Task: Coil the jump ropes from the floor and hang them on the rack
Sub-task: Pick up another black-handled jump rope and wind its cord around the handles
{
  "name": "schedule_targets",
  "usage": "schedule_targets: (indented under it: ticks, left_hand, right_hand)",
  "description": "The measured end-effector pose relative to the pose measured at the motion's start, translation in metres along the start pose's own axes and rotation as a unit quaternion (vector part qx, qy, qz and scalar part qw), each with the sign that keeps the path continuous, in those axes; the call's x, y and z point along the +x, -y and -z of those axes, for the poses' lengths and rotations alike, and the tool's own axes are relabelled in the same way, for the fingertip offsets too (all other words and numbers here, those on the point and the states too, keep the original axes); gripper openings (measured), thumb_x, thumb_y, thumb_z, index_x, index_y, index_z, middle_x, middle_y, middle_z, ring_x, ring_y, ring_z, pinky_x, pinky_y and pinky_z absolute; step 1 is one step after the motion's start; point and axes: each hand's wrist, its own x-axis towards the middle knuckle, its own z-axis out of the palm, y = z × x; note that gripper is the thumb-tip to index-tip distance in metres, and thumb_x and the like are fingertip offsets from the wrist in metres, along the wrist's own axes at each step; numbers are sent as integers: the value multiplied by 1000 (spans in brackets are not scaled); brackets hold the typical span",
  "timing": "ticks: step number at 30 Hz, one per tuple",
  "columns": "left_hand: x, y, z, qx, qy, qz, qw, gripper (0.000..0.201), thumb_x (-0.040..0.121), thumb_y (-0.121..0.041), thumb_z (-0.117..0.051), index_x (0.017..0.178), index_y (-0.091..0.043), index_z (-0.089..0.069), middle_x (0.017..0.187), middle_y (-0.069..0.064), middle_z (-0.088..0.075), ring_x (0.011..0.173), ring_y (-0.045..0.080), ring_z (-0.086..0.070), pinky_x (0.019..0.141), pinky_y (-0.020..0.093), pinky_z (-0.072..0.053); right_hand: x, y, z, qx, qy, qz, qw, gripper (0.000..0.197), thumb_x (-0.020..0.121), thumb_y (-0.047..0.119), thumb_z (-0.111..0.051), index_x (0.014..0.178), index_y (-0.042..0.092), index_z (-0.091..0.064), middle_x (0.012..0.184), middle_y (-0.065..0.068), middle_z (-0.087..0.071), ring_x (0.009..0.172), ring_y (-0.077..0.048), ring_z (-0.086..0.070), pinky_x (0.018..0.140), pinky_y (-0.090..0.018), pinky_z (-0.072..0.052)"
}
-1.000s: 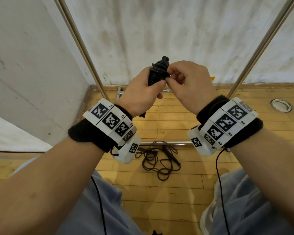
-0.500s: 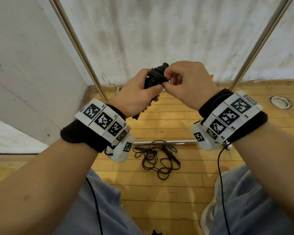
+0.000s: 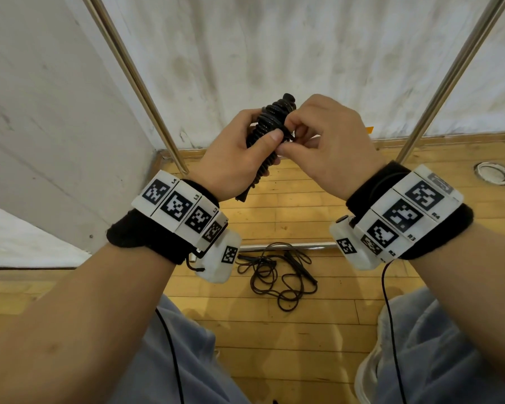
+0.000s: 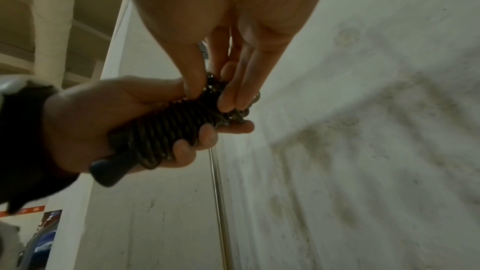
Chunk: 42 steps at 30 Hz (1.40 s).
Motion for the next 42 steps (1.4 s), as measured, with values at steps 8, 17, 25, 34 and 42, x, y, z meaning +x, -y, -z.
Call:
schedule_targets:
  ticks: [8,17,25,34,42]
  left_hand:
    - [2,-6,-6,-84,-77,41,993,22,103,-31,-38,111,-13,-49,82,2,-60,65,15,-60,64,39,-54]
    - [8,-8,-10,-85,-81,82,990,21,102,-28,-38,114,-12,-42,99,11,-59,61,17,-59,56,34,-54]
    - [6,-8,-11,-102,-106,58,988,6,98,-21,-39,100,-18,-44,79,1,-59,52,4,-60,50,28,-52]
    - [7,-10,-5,-98,-55,85,990,27,95,-28,-33,91,-15,-56,64,2,-68,61,19,-66,60,37,-54]
    - [7,-16,-11,-41,-78,28,996,27,98,-18,-32,104,2,-49,73,-2,-54,50,10,-58,46,28,-48]
  right_hand:
    - [-3,4,-4,-11,-39,36,999,14,78,13,-67,88,5,-65,89,1,-50,68,-9,-57,69,-34,-56]
    - [-2,4,-11,-65,-72,37,995,12,77,15,-62,80,4,-67,81,-7,-61,67,-20,-60,65,-39,-54]
    - [2,11,-6,-77,-65,35,994,12,76,17,-63,75,5,-68,73,-6,-62,64,-21,-57,63,-40,-51]
    - [8,17,-5,-103,-43,35,993,14,75,16,-59,77,4,-66,76,-5,-58,67,-20,-55,64,-30,-46]
    - [8,21,-1,-110,-75,26,991,14,74,18,-58,75,5,-64,72,-5,-57,63,-16,-47,62,-28,-40]
